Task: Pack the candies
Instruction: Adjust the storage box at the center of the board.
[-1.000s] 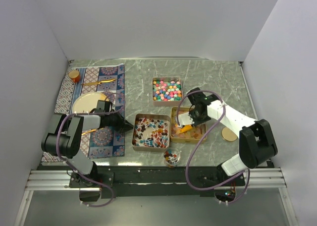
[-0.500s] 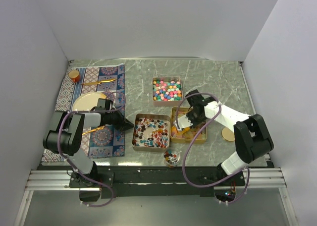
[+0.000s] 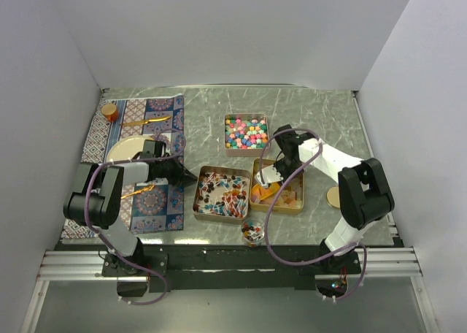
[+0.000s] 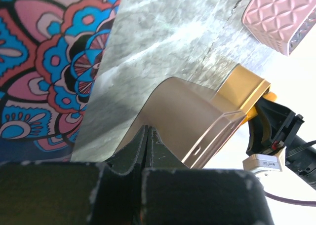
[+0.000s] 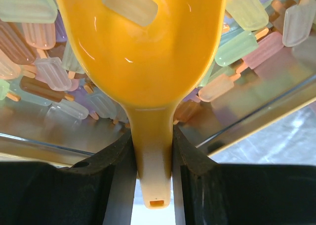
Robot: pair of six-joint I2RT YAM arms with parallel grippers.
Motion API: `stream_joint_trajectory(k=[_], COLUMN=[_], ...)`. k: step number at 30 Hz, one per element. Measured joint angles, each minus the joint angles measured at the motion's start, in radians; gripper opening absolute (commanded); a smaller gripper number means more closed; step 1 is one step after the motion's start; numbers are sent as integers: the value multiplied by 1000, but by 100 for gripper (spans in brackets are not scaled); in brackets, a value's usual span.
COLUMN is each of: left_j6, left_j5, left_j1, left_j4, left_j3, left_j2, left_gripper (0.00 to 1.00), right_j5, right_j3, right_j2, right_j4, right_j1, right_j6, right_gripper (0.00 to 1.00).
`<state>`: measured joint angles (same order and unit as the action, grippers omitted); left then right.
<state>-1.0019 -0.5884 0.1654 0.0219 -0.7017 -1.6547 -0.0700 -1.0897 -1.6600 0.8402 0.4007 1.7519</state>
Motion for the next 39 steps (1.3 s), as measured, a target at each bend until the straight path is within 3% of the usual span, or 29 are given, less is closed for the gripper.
stream_joint_trajectory(k=[7,13,14,16,17,19,32,39], left_j6=[37,103,112,137,150,167,302,299], left_j5=[-32,-100,-108,-122,-129,-142,-264,-322], left_j1=[-10,-27,-27,-27,-29,-30,-21,-24], left_j4=[14,44,51,66,69,70,98,68], left_j3=[-31,-83,-94,-119,-129,-146,-178,-193], left_j2=[-34,-72,-75,-77,-77,-77,-77,-77], left_gripper=[1,13,25,39,52,62,75,78], right_j5=[-94,-140,-142,-142,-144,-154,-229,-233], right_j3=[-4,42,54,68,69,67,163,164], right_j2=[7,66,79,99,105,112,245,340], right_j4=[45,28,20,9,10,11,-75,-60], right_j1=[-47,-77,-79,-82,-86,-100,-143,-153], right_j6=[-34,-71,-76,-79,-79,-80,-145,-179], right_gripper=[0,0,0,0,0,0,0,0])
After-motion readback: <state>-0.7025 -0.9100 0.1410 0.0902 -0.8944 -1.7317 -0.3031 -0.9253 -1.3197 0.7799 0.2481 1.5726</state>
